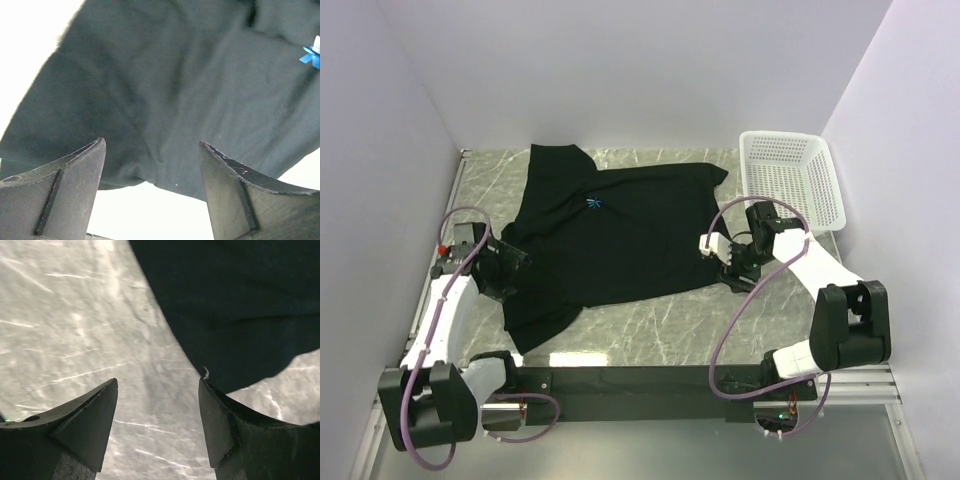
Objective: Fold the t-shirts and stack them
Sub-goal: Flatten the tshirt out
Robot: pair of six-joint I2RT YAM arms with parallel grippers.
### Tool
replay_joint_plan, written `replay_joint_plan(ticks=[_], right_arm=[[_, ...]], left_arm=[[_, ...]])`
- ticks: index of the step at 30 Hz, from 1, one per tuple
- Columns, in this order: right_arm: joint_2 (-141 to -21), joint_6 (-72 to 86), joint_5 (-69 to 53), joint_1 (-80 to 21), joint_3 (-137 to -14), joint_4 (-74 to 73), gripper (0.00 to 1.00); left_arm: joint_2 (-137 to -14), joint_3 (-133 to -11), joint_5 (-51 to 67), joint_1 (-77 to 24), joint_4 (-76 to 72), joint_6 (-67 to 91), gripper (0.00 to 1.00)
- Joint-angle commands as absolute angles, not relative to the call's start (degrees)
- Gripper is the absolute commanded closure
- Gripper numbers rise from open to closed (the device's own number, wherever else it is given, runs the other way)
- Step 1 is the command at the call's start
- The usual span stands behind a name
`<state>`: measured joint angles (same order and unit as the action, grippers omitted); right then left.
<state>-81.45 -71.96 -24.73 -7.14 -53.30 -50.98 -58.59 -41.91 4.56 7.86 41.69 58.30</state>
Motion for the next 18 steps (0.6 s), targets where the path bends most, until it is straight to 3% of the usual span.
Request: replay_joint_plan(ticks=[1, 18], right_arm=[[-80.59, -73.12, -21.89, -6.86, -52.82, -45.79, 0.28], [-84.46, -73.64, -23.38, -5.54, -54.23, -44.38, 0.31]], left_arm=[[-61.08, -40.96, 0.97, 8.17, 44.03, 62.31, 0.21], [-74.53, -38.5, -9.14, 9.05, 42.9, 69.87, 0.33]])
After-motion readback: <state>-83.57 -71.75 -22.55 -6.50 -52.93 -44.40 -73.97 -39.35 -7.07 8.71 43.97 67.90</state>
